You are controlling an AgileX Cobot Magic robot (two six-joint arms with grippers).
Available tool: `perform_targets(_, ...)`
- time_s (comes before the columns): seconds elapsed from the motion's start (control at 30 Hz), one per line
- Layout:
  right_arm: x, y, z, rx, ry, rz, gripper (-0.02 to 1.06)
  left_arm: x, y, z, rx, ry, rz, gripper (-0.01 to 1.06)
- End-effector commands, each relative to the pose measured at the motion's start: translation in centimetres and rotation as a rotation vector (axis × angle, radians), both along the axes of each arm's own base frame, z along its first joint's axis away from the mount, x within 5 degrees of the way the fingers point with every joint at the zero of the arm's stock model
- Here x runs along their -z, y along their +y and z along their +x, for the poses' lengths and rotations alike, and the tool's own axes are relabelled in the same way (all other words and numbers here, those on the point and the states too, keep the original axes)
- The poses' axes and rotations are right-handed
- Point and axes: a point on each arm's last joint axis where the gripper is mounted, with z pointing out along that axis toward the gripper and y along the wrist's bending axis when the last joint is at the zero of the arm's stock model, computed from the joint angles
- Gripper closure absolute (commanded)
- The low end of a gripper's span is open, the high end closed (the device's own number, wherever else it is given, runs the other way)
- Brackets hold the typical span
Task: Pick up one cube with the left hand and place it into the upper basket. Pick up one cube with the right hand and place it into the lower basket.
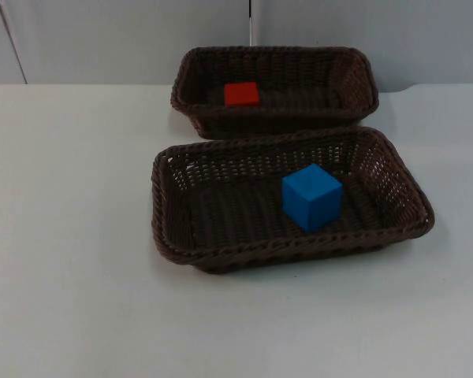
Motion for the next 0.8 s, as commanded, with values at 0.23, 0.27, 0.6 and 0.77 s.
perform_targets(0.23,0.07,-0.05,-0.04,0.008,0.001,0.004,-0.01,0.06,-0.03,-0.04,-0.006,0.006,-0.023,0.0)
perform_targets(0.27,0.07,-0.05,-0.04,0.008,0.001,0.004,-0.01,0.06,-0.03,-0.04,-0.006,0.006,-0.023,0.0)
perform_targets(0.6,0.07,-0.03,-0.05,0.008,0.002,0.007,-0.01,0.06,-0.03,-0.04,-0.006,0.006,-0.023,0.0)
perform_targets(0.77,0.07,-0.03,-0.05,0.008,0.002,0.007,-0.01,0.06,-0.03,-0.04,-0.006,0.006,-0.023,0.0)
